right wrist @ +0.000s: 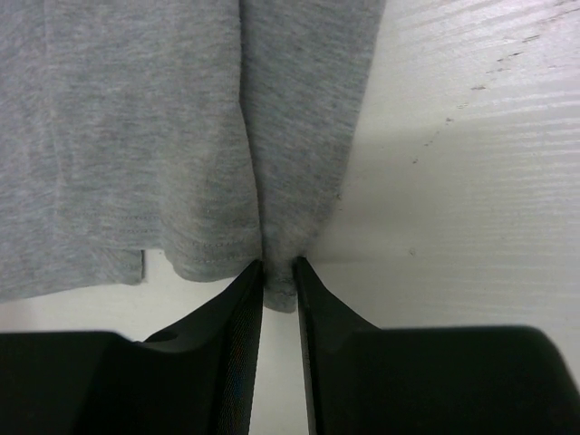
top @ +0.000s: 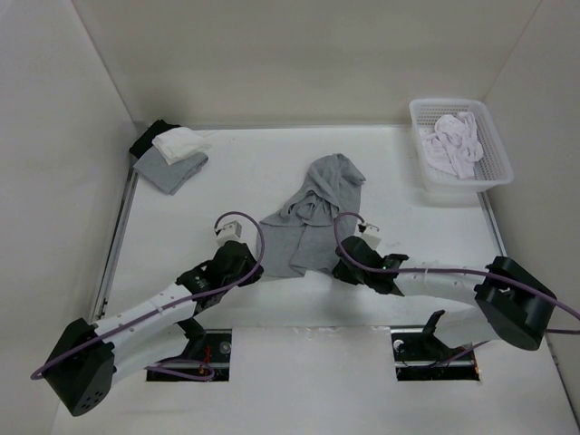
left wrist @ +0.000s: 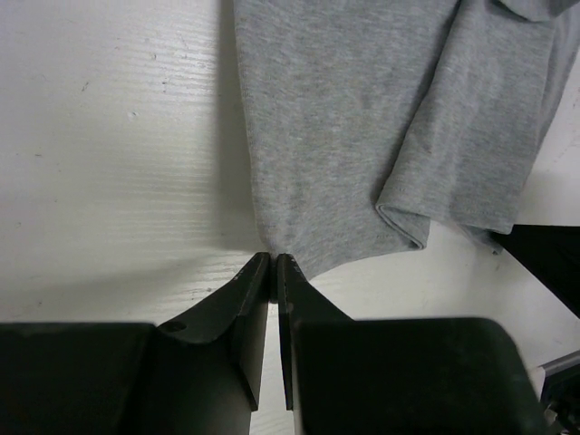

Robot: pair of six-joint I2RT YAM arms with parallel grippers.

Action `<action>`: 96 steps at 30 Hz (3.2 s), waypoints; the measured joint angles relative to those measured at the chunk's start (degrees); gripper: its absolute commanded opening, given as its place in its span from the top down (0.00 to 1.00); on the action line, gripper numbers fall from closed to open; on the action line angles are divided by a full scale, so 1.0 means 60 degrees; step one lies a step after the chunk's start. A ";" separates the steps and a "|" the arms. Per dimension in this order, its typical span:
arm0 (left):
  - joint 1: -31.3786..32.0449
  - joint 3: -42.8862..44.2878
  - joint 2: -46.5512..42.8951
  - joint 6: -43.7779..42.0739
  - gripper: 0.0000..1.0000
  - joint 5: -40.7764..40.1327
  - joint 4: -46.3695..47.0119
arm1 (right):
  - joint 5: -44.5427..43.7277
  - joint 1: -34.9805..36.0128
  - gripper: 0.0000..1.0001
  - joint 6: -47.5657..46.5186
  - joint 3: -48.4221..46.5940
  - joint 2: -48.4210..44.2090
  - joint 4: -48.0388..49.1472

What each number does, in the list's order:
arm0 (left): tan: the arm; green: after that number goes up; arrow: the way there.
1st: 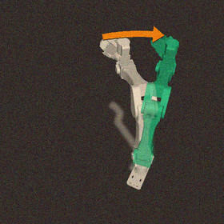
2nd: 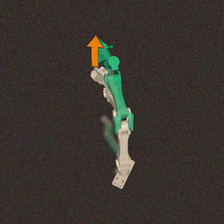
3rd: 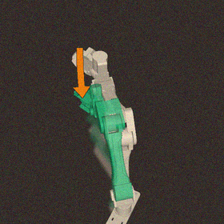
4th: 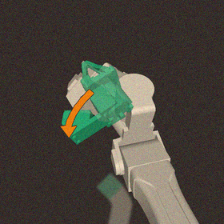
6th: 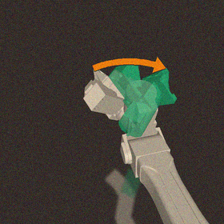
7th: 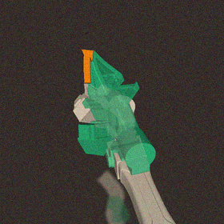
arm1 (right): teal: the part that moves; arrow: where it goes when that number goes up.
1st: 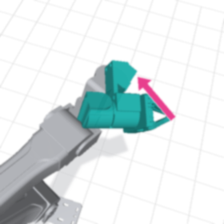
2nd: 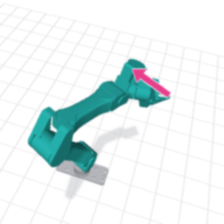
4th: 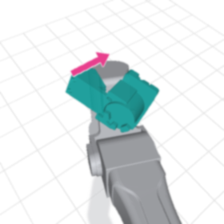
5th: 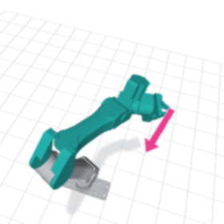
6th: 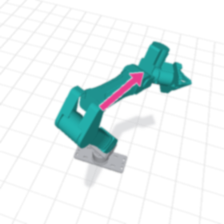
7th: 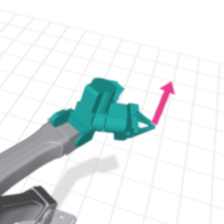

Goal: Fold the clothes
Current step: Flatten the tank top out

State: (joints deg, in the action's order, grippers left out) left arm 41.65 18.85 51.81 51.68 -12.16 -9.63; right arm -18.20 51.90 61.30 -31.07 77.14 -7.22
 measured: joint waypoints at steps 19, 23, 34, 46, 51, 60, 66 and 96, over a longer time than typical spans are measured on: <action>-0.0426 -0.0018 -0.0364 -0.0240 0.95 0.0135 0.0018 | -0.0586 0.0051 1.00 0.0208 0.0579 -0.0943 -0.0583; -0.0597 -0.0015 -0.0681 -0.0266 0.95 0.0131 0.0076 | -0.0692 -0.0047 1.00 0.0113 0.0940 -0.1956 -0.0699; -0.1042 0.1639 -0.2109 -0.0517 0.97 0.0091 -0.0805 | -0.2215 0.0765 1.00 -0.0794 -0.0714 -0.6725 -0.3472; -0.1840 0.9060 -0.3042 -0.1574 0.96 -0.1184 -0.0266 | -0.7016 0.4197 1.00 -0.6685 -1.0171 -0.6280 -0.3289; -0.2269 1.0251 -0.2619 -0.2160 0.96 -0.1949 0.0331 | -0.7369 0.4375 1.00 -0.9974 -1.1242 -0.5023 -0.0947; -0.3723 1.0065 0.0546 -0.2455 0.95 -0.2022 0.1027 | -0.5406 0.0725 1.00 -1.0593 -1.0775 -0.2805 -0.0259; -0.5756 0.9457 0.3559 -0.1381 0.96 -0.0576 0.0820 | -0.1297 -0.3876 1.00 -0.8032 -1.0826 -0.0168 -0.1242; -0.6958 0.6659 0.0987 -0.0798 0.96 0.1475 0.2328 | 0.1337 -0.4575 1.00 -0.6262 -0.6914 -0.2932 -0.1668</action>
State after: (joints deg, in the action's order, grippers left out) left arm -0.10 58.81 57.74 46.89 -3.31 4.34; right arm -10.17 24.45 23.73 -72.55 59.55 -17.23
